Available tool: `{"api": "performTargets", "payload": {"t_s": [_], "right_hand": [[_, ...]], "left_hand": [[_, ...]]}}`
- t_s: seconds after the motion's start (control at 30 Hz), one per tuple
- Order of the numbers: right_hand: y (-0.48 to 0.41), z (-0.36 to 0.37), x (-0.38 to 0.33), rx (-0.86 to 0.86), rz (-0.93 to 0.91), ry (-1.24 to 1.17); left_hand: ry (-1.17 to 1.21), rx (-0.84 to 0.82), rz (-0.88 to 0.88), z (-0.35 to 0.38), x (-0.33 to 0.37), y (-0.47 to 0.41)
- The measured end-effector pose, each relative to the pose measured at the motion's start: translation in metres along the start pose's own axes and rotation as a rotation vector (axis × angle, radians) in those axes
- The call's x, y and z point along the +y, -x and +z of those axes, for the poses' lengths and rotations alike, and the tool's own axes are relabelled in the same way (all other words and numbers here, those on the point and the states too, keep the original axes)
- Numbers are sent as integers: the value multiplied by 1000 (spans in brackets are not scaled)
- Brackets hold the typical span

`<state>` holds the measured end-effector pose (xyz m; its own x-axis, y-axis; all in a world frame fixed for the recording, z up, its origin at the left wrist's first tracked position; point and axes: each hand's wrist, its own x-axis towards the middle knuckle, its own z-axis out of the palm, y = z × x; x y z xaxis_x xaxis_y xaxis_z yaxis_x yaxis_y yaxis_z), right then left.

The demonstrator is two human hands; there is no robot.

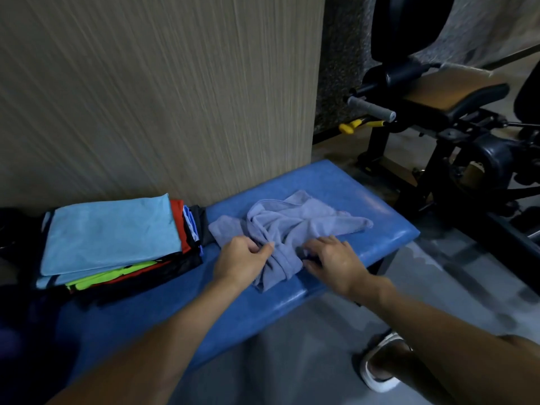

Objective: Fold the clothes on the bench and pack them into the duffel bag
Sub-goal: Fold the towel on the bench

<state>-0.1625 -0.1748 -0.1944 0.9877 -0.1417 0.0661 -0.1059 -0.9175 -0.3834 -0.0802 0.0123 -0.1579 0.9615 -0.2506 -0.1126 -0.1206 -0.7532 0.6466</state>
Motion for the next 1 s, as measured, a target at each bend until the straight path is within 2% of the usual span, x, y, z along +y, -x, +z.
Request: {"api": "performTargets", "payload": {"t_s": [0.1,0.23,0.43,0.57,0.67,0.73,0.83,1.0], "right_hand": [[3,11,-12,-25,90,-113],[0,17,-18,-70,170,-218],[-5,13,-21,-233,132,-58],[-7,13,-16,-167,57,37],[-11,9,-7,-132,6,113],[-12,11,0,-81,43,0],[-15,15,-2,4,145,-387],[-14,6,-26,-30,191,-808]], "left_hand": [[-50,-64,-70,13,0,0],[24,-5,-90,28,-3,-4],[329,91,-126,25,5,-10],[424,144,-137,16,6,-16],[436,118,-117,10,6,-11],[459,87,-97,8,8,-7],[537,59,-73,6,10,-2],[638,-25,-39,-7,20,3]]}}
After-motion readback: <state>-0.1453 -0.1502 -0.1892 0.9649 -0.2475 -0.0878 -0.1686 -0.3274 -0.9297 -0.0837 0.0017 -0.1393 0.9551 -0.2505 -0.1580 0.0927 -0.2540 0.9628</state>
